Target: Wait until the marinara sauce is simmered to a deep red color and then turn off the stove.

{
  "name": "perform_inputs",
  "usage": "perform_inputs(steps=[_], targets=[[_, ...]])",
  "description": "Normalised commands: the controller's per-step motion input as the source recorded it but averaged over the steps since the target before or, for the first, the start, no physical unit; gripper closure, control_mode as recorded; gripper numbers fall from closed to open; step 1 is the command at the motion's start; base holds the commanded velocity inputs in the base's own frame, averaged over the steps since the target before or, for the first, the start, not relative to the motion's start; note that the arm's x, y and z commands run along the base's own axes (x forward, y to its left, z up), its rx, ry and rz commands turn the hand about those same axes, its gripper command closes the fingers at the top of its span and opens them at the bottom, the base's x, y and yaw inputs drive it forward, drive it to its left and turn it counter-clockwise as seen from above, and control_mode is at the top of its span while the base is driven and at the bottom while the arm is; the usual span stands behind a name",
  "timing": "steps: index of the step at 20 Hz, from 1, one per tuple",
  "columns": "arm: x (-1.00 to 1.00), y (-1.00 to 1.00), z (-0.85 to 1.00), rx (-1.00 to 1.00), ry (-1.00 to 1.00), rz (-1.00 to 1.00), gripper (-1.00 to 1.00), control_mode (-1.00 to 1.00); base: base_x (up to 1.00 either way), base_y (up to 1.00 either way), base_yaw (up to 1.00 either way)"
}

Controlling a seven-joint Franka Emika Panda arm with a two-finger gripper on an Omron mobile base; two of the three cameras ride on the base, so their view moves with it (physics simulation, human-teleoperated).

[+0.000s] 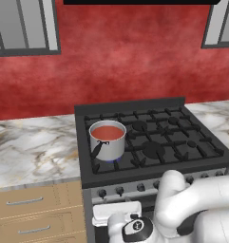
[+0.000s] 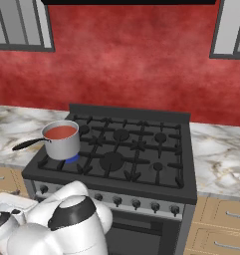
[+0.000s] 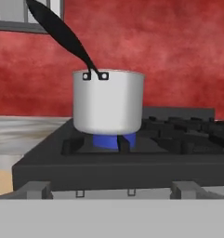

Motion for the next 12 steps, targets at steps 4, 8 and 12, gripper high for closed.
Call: perform_inputs(steps=[4, 8, 12], targets=[[0.14, -0.01, 0.0, 0.0, 0.18, 0.0, -1.0, -1.0, 0.0, 0.0, 0.0], [0.03, -0.14, 0.0, 0.0, 0.2, 0.0, -1.0, -1.0, 0.0, 0.0, 0.0], [0.03, -0.24, -0.01, 0.0, 0.16, 0.0, -1.0, -1.0, 0.0, 0.0, 0.0]])
